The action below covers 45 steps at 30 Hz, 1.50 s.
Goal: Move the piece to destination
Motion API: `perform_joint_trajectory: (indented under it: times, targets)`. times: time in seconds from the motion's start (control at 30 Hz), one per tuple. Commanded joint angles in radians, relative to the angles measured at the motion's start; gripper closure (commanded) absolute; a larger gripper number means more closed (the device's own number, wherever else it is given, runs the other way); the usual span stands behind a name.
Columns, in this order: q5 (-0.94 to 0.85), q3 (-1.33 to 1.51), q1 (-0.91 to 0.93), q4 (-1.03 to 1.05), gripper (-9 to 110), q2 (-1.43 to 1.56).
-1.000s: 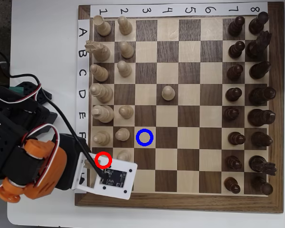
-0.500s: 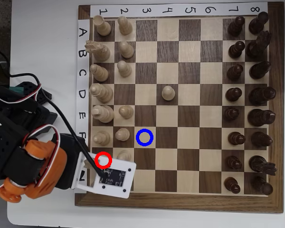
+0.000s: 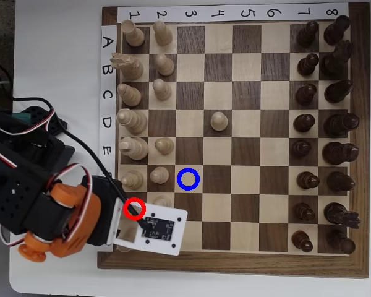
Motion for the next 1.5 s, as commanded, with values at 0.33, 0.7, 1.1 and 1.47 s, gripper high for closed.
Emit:
perform_joint_trajectory:
  times: [0.33, 0.7, 1.1, 1.47]
  targets:
    - [-0.008, 0.038, 0.029, -0.028, 81, -0.015]
    - [-0.012, 0.069, 0.048, -0.058, 81, -0.043]
    - [-0.011, 0.086, 0.054, -0.051, 81, -0.052]
    - [-0.003, 0.083, 0.051, -0.074, 83, -0.067]
